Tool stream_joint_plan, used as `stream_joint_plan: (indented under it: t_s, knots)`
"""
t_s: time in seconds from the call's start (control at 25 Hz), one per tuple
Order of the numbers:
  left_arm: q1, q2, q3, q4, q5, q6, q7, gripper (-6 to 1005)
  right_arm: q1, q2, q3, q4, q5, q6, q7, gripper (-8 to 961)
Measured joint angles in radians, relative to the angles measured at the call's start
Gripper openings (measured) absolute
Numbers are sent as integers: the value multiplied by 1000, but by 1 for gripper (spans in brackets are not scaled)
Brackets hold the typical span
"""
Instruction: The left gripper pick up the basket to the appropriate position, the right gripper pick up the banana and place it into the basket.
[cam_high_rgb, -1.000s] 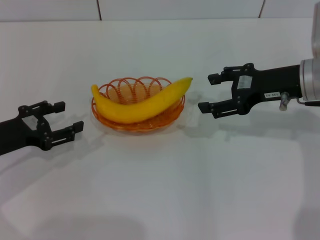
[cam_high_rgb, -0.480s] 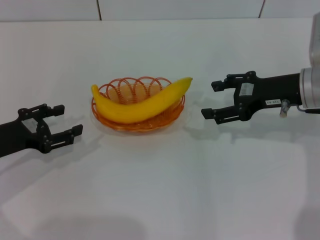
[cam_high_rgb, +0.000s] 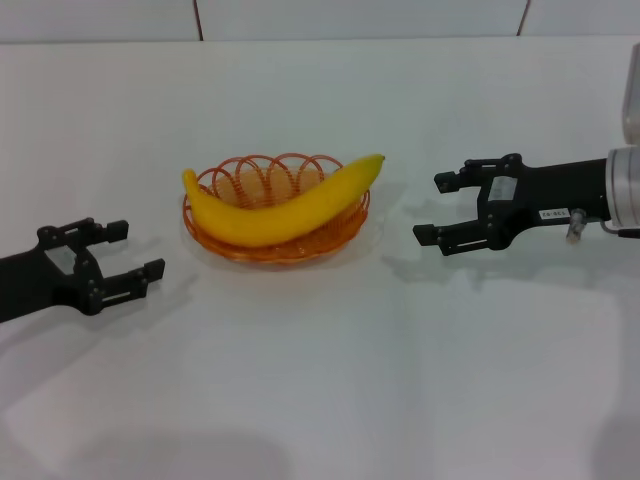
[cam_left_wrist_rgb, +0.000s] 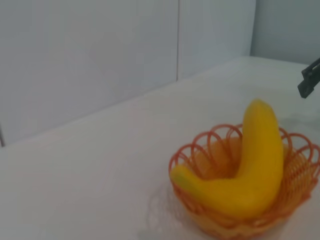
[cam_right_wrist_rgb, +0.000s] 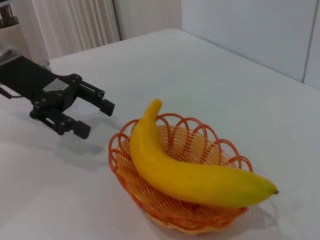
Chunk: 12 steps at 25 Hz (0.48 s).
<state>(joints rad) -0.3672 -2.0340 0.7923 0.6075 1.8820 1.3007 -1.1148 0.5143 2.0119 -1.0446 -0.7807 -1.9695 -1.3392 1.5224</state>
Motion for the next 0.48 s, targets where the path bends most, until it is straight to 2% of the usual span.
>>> stream_joint_plan:
  t_s: [0.48]
  knots:
    - [-12, -1, -2, 7, 52, -23, -42, 753, 0, 1, 0, 0, -3, 2, 1, 854]
